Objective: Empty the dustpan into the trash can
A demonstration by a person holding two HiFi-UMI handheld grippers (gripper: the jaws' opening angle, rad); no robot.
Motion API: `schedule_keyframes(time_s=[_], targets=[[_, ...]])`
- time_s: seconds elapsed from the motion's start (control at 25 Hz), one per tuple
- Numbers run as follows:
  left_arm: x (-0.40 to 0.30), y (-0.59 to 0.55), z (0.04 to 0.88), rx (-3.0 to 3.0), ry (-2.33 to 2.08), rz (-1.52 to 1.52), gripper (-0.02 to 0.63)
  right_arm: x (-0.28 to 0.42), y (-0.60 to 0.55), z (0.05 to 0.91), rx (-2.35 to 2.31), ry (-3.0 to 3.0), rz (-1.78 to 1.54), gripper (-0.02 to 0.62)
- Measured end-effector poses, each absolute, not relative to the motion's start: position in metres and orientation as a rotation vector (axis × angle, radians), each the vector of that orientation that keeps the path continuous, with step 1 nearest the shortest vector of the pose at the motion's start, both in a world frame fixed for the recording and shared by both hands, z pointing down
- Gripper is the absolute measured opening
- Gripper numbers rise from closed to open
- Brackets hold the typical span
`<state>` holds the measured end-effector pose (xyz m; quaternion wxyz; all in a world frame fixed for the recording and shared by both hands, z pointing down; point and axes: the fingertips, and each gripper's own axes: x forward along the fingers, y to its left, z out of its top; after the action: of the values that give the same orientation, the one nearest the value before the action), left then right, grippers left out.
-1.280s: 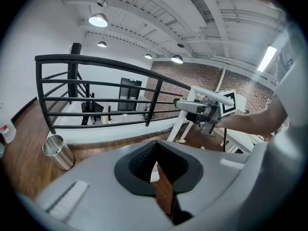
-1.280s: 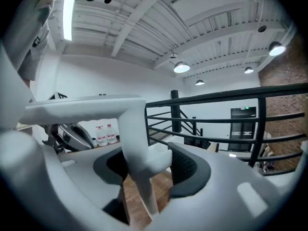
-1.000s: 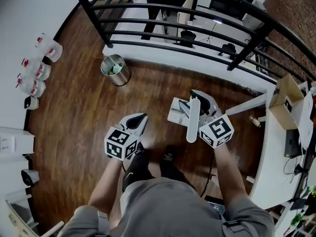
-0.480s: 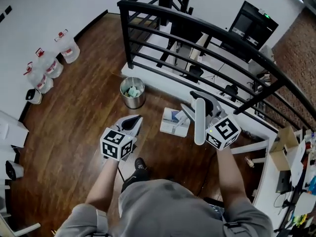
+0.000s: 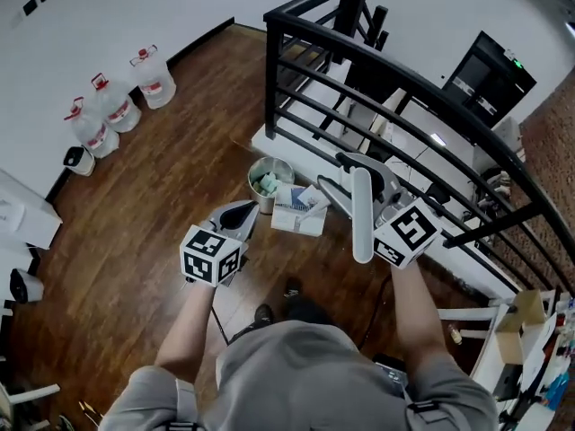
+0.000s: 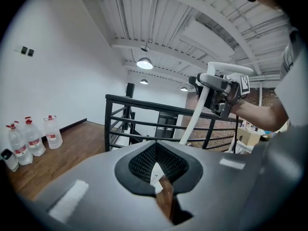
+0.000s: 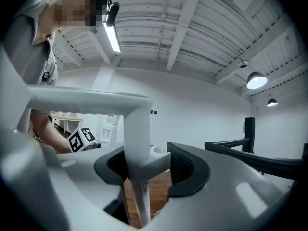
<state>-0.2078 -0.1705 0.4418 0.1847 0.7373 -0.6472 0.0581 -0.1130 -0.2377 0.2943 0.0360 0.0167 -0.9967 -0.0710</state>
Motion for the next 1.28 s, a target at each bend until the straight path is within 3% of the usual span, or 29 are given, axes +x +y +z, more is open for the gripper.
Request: schedule_keyframes(time_s=[0.4,0.88,1.28], targets=[[-0.298,-0.169,0.445,1.848,-2.028,0.122,0.005,-0.248,-0.247,0.325,-0.366,-3.014,-0.19,0.191],[-0.383,-0.179,0.454,1.859,-1.99,0.044,0.005,-0.345,-0.273,0.329,-0.398,-2.952,-0.078,0.19],[-0.429,-0.25,0.43,1.995,-1.938,0.103,0.005,-0.426,-0.347,0.308,-0.398,-3.02,0.143,0.189]])
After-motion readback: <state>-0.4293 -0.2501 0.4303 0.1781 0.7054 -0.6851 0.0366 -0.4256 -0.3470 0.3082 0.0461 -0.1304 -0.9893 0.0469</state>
